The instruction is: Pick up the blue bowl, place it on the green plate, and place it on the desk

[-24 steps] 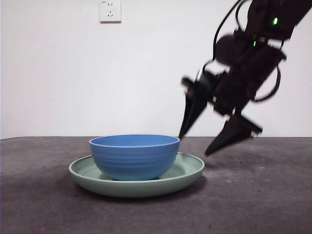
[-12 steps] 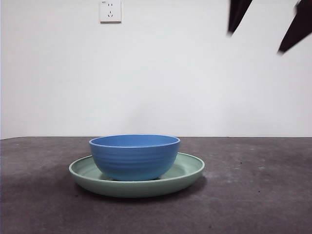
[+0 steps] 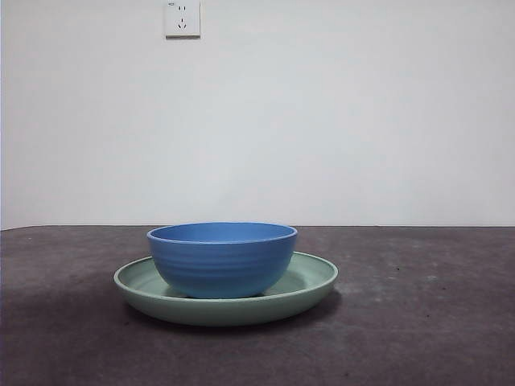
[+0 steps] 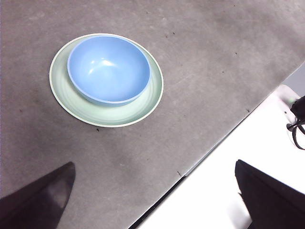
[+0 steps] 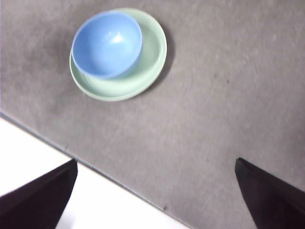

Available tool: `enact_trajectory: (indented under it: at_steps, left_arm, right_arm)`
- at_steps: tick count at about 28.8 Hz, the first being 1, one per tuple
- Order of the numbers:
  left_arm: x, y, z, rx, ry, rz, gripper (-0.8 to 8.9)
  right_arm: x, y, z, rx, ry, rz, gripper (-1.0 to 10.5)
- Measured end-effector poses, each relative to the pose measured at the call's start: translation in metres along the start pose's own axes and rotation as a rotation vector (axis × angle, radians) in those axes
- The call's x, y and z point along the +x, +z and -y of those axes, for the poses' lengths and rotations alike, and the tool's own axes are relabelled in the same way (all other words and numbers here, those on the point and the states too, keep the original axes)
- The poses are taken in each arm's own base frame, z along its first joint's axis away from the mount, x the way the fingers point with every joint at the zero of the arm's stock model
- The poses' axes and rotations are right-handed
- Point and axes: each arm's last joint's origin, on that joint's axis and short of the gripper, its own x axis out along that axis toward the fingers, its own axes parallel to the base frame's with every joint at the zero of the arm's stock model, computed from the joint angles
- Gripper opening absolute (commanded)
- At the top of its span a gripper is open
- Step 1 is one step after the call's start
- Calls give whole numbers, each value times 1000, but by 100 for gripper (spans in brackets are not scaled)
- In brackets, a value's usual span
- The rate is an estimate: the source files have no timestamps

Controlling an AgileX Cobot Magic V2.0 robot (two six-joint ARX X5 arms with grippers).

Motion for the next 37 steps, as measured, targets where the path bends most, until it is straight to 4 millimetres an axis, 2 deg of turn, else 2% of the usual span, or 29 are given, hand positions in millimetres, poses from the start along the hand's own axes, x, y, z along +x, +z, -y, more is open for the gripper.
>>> enact_trajectory:
  at_steps: [9, 18, 19, 20, 21, 22, 23, 24, 37]
  left_arm:
    - [0, 0, 0, 5, 0, 1, 622]
    - [0, 0, 0, 8, -1, 3, 616]
    - [0, 0, 0, 9, 0, 3, 581]
    - [0, 0, 0, 11, -1, 3, 485]
    - [0, 0, 0, 17, -1, 3, 354]
    - [0, 0, 0, 26, -1, 3, 183]
    - [0, 0, 0, 30, -1, 3, 16]
    - [0, 0, 0, 32, -1, 4, 19]
    - [0, 3, 0, 43, -4, 26, 32]
  right_arm:
    - [-31, -26, 1, -18, 27, 135, 578]
    - [-37, -32, 2, -22, 33, 165, 577]
    - [-37, -32, 2, -22, 33, 165, 550]
    - [-37, -32, 2, -22, 33, 165, 429]
    - [-37, -32, 2, -19, 33, 165, 270]
    - [-37, -32, 2, -19, 33, 165, 74]
    - [-37, -32, 2, -19, 33, 165, -7]
    - [-37, -32, 2, -19, 33, 165, 27]
    - [-37, -32, 2, -20, 33, 165, 26]
